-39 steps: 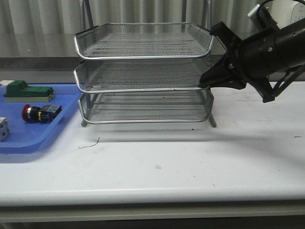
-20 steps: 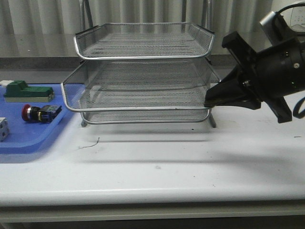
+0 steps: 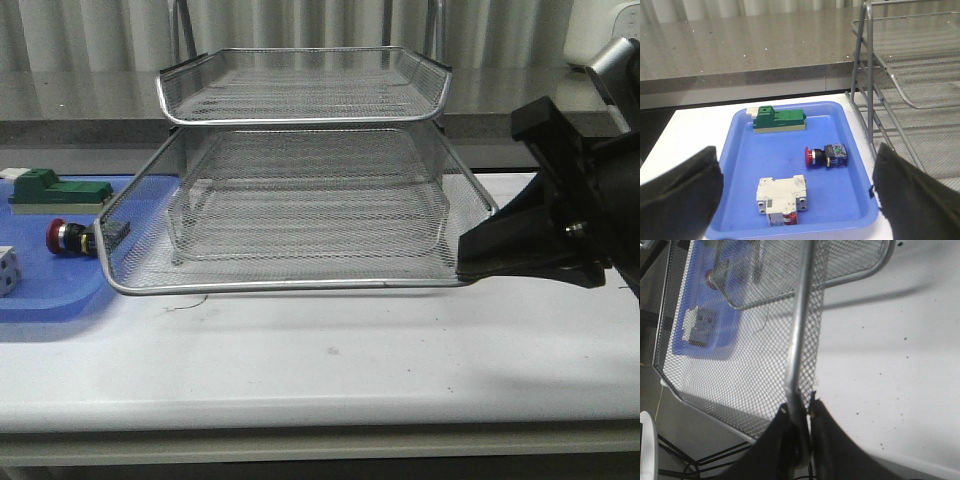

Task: Place button on rack with both arms
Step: 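Pull the middle mesh tier outward toward the robot with the right gripper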

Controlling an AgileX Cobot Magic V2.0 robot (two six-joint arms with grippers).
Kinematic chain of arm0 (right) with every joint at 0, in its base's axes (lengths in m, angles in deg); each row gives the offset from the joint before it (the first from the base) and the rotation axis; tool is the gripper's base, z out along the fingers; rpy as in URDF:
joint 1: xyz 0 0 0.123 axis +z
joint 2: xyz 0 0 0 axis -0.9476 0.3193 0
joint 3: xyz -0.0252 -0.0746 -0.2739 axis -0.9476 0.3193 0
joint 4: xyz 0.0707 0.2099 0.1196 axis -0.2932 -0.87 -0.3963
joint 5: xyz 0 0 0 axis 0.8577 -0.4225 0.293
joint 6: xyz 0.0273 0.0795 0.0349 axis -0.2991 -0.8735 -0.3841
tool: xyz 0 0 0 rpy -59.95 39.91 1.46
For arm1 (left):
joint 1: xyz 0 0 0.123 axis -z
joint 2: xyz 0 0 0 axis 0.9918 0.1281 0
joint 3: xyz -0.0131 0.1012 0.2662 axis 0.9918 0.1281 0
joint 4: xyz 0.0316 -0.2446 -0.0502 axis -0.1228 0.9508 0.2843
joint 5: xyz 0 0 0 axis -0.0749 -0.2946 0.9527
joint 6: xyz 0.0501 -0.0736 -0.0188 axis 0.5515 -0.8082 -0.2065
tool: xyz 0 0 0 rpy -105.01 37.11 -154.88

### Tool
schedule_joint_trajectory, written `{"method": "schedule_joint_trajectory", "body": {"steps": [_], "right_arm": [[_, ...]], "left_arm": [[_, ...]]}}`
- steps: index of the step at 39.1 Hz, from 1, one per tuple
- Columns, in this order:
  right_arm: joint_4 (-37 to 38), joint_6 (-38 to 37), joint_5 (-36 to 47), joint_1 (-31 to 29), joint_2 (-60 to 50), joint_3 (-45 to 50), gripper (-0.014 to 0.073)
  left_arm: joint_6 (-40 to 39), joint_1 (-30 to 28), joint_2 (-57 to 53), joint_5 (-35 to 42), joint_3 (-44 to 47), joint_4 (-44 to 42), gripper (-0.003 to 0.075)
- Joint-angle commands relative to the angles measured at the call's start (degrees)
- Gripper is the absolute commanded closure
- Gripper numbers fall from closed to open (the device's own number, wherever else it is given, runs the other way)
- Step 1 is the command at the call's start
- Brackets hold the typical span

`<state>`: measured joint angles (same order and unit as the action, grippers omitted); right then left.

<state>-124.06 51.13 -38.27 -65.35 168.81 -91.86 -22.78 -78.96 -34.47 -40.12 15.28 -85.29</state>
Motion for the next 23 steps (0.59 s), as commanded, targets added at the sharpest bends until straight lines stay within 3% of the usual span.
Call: {"method": "schedule_joint_trajectory", "body": {"steps": [1, 5, 9, 17, 23], "right_arm": [[-2.8, 1.0, -1.6, 0.1, -1.7, -0.4, 0.0295], [-2.8, 1.1, -1.7, 0.1, -2.0, -0.4, 0.0127], [-2.2, 1.5, -0.8, 0.1, -4.0, -0.4, 0.0132], [1.0, 1.0, 5.2, 0.1, -13.4, -1.1, 0.0299], [13.6, -6.9, 10.1, 0.1, -19.7, -5.1, 0.0488]], "left_arm": [[-0.6, 0.0, 0.5, 4.3, -2.2, -0.1, 0.0144], [-0.6, 0.0, 0.5, 4.3, -2.2, -0.1, 0.0144], [-0.6, 0.0, 0.5, 4.3, -2.2, -0.1, 0.0144], [-0.6, 0.0, 0.5, 4.3, -2.2, -0.1, 0.0144], [-0.6, 0.0, 0.5, 4.3, -2.2, -0.1, 0.0144]]}}
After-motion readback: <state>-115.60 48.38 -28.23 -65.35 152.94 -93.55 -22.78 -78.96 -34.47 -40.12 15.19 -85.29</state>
